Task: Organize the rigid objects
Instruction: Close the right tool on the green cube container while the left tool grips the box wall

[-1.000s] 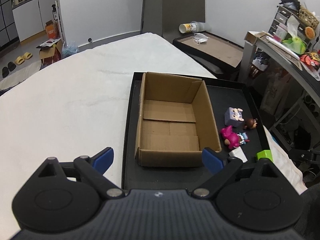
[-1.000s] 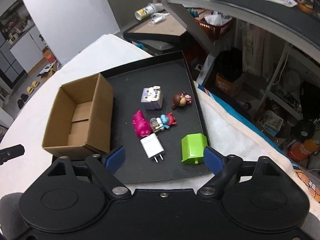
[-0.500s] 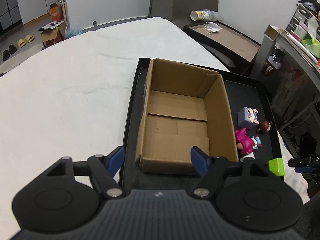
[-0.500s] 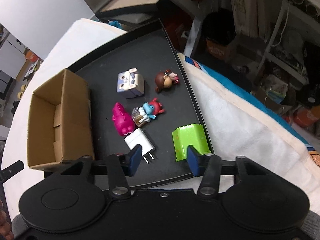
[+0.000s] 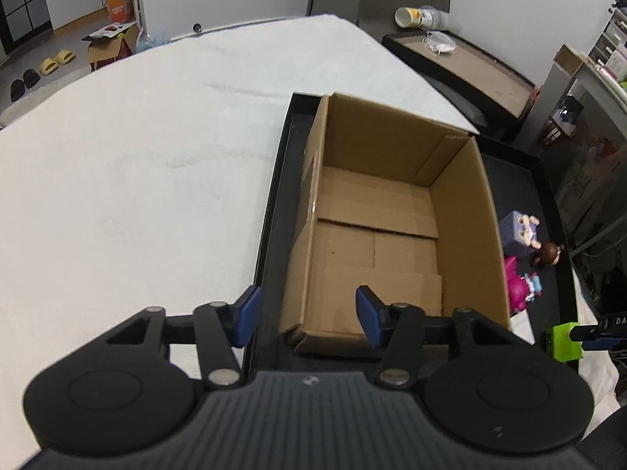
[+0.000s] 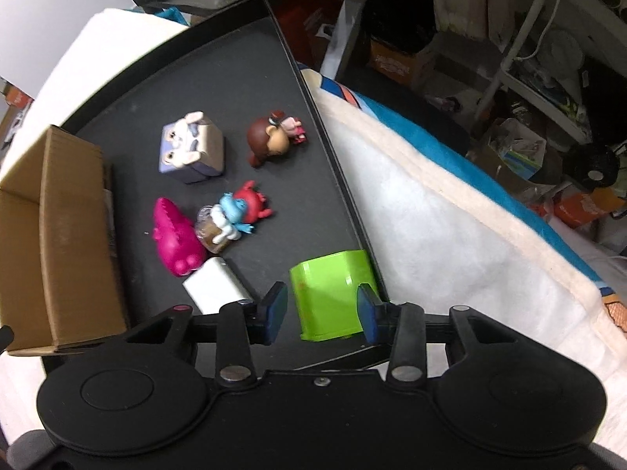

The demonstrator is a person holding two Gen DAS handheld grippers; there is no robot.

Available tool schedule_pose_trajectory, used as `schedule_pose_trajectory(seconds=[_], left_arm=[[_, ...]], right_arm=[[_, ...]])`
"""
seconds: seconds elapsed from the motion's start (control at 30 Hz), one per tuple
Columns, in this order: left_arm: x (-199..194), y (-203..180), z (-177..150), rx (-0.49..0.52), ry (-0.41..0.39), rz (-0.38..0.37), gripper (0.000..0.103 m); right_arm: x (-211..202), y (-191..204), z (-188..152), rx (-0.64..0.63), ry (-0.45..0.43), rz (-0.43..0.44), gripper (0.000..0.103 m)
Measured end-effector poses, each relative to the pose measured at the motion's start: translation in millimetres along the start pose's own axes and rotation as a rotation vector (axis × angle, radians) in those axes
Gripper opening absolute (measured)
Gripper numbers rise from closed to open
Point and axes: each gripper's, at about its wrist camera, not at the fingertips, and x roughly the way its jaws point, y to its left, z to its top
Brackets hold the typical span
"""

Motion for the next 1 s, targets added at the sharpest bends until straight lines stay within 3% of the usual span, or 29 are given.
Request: schedule_pose_trajectory(seconds=[0.23, 0.4, 0.5, 0.83, 1.0], left_arm=[[12, 7, -4, -0.056, 0.022, 0.002, 0.038], [17, 6, -3, -0.052, 0.033, 0.012, 0.018], [20, 5, -3, -0.053, 0.045, 0.007, 0.011], [11, 3, -13, 0.001, 0.041, -0.001, 0.010], [7, 9, -22, -0.001, 0.029, -0.014, 0.010]], right_arm=[[11, -5, 1, 0.032, 0.018, 0.013, 0.040], [17, -11, 1, 0.058, 0.021, 0.041, 0.045], [20, -14, 2, 0.078, 0.022, 0.068, 0.047], [35, -22, -1, 0.146, 0.088, 0.170, 0.049], [45, -19, -4, 0.141, 0.126, 0.179, 0.048]])
